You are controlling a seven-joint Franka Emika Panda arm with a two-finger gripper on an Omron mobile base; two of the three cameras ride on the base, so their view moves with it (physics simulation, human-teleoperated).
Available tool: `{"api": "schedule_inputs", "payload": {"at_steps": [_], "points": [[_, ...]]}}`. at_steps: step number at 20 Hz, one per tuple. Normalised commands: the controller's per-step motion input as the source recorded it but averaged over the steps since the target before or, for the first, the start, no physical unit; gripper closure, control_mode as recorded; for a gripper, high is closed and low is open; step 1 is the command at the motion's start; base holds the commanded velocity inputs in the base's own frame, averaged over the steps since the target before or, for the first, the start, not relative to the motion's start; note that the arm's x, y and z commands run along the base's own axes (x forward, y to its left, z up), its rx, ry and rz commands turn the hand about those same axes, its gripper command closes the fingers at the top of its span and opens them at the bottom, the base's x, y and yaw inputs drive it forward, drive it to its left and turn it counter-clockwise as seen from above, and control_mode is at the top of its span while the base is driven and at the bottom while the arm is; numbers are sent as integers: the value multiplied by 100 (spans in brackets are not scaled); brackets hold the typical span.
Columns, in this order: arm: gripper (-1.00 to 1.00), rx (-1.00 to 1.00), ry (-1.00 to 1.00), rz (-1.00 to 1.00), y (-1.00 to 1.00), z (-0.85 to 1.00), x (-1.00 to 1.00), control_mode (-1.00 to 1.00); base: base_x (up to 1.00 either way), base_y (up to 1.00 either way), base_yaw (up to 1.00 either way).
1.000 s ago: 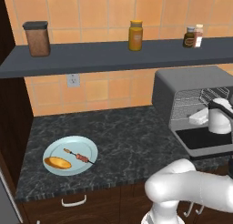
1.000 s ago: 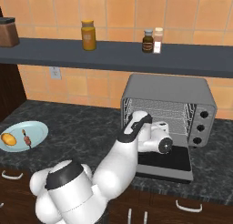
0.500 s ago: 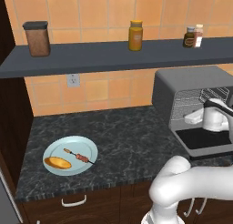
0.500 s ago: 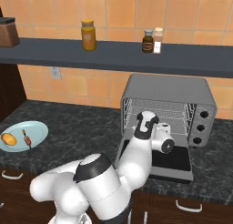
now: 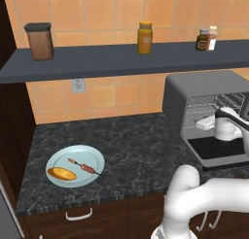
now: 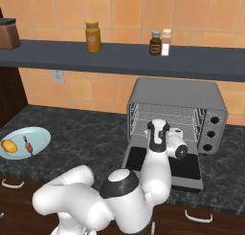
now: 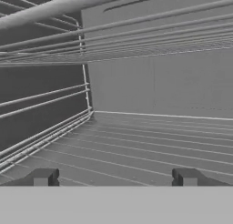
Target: Pick up the kebab skewer and baguette bread, and place them inside the toaster oven. Close the toaster oven door and start by setting the timer.
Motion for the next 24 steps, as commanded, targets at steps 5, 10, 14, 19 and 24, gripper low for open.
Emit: {"api": "schedule_inputs", "payload": {"at_steps": [5,10,14,19,24], "points": [[-100,5,3,0,-4,-32,49,-100,0,0,0],[-100,0,17,0,-17,-62,-4,-100,0,0,0],[-100,0,18,0,-8,-81,-74,-100,0,0,0],[-100,0,18,0,-12,-67,-99,-100,0,0,0],[-100,0,20,0,-11,-32,-100,-100,0,0,0]]}}
